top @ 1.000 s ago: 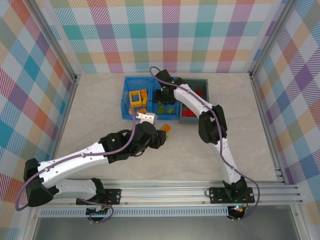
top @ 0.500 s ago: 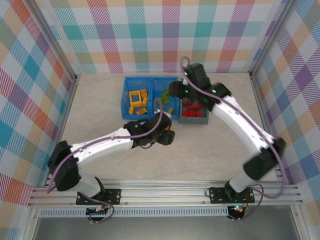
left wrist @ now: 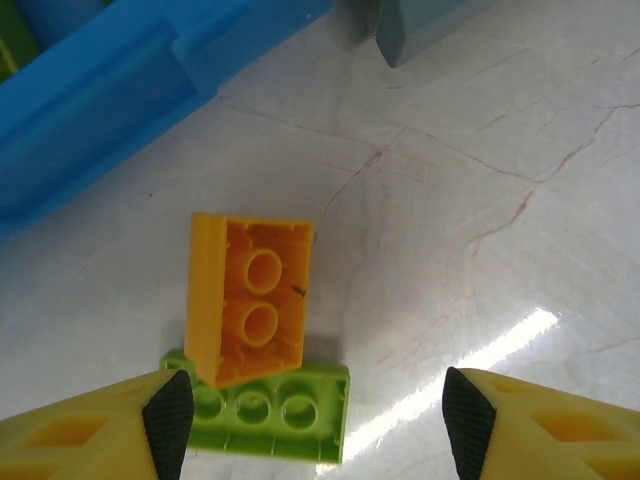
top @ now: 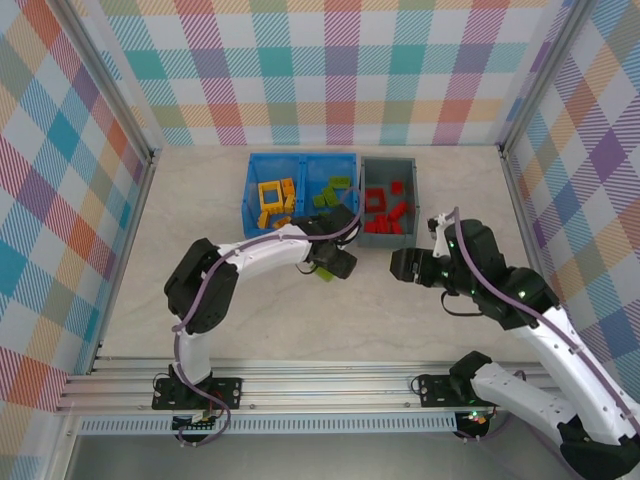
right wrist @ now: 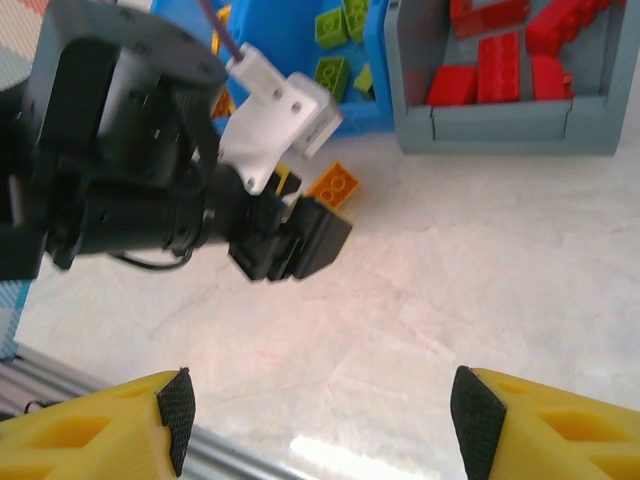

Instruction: Sort the legos into containers by color

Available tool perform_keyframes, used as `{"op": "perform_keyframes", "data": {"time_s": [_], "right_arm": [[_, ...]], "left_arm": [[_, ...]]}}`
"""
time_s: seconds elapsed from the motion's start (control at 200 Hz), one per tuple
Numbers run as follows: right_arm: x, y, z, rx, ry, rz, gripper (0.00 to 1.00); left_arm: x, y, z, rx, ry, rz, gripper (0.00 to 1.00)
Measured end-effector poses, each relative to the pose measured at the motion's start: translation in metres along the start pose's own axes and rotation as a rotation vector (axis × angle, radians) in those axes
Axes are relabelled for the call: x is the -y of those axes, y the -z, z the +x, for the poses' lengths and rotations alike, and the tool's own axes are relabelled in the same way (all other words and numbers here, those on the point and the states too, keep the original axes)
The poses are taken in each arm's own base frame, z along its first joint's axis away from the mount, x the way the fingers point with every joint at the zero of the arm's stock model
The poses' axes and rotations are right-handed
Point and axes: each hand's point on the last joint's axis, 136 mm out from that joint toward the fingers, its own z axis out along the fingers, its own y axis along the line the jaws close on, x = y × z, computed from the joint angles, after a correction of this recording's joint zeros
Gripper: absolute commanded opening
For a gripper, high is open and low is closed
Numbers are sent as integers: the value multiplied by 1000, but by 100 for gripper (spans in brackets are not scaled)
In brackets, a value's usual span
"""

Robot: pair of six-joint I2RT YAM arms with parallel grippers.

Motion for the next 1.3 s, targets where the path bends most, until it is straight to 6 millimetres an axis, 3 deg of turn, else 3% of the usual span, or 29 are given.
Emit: {"op": "perform_keyframes", "data": {"time_s": [0.155,0.33,0.54,0.725,0.865,1.03,1.1,1.155,1.225,1.3], "right_arm": [[2,-3,15,-51,-32,-15,71],[-5,-6,17,-77,-47,-48,70],[-8,-9,19,-97,-48,-59,70],[-8,-9,19,-98,-46,-60,69],[-8,-10,20,-103,-36,-59,69],[-13,-14,20,-125,5,-81,67],[-22,-20,22,-145,42,-98,67],[-32,-27,26,-174,91,-106,67],[-57,-39,32,-213,179,-130,65],[-85,-57,38,-237,254,-159,64]], "left_arm": [[-5,-16,-7,-14,-27,-28,69],[-15,-35,1,-53,-38,-77,64],[-18,-44,5,-66,-51,-93,34],[-13,-39,-2,-30,-53,-87,30],[-13,-1,1,29,-9,-84,30],[-31,93,-6,216,120,-53,31],[-54,131,-13,304,200,-49,31],[-79,148,-16,343,264,-62,32],[-115,154,-13,344,340,-101,32],[-149,141,-7,291,408,-140,33]]}}
